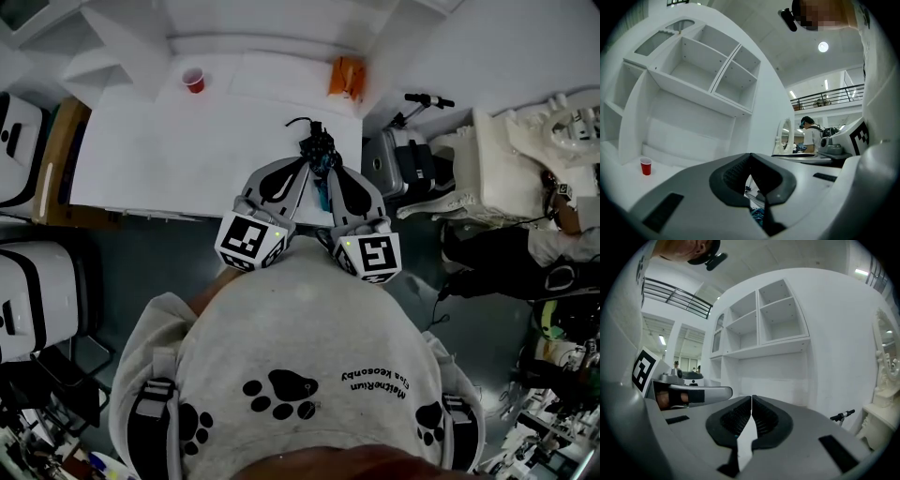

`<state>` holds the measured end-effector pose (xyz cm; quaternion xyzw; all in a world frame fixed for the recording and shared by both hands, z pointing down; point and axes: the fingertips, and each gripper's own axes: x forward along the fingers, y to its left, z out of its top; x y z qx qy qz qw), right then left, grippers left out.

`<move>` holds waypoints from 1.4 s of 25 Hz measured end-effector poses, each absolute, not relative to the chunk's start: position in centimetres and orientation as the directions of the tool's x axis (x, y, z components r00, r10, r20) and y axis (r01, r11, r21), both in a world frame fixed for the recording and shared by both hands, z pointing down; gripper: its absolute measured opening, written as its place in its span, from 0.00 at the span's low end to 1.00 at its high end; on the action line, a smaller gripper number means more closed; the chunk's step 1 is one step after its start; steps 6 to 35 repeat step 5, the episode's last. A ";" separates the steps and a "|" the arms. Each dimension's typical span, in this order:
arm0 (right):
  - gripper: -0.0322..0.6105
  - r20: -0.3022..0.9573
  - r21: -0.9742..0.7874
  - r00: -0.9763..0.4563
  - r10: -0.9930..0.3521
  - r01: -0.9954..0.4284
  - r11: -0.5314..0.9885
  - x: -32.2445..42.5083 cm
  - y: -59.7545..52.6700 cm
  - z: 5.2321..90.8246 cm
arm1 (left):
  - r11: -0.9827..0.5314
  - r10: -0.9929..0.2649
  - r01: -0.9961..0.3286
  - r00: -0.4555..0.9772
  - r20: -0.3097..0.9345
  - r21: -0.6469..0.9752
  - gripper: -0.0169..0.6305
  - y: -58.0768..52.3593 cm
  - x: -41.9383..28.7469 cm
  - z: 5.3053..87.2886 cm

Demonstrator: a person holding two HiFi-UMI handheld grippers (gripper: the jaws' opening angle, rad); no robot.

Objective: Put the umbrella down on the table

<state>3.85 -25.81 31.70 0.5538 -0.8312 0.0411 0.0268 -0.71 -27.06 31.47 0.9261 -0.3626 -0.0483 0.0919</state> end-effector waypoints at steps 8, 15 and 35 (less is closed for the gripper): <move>0.10 0.095 -0.046 -0.349 -0.932 -0.937 0.346 4.2 -26.0 32.2 | -0.726 -0.677 -0.659 0.735 -0.033 0.199 0.05 -27.5 -1.6 31.8; 0.10 0.095 -0.046 -0.349 -0.932 -0.937 0.346 4.2 -26.0 32.2 | -0.726 -0.677 -0.659 0.735 -0.033 0.199 0.05 -27.5 -1.6 31.8; 0.10 0.095 -0.046 -0.349 -0.932 -0.937 0.346 4.2 -26.0 32.2 | -0.726 -0.677 -0.659 0.735 -0.033 0.199 0.05 -27.5 -1.6 31.8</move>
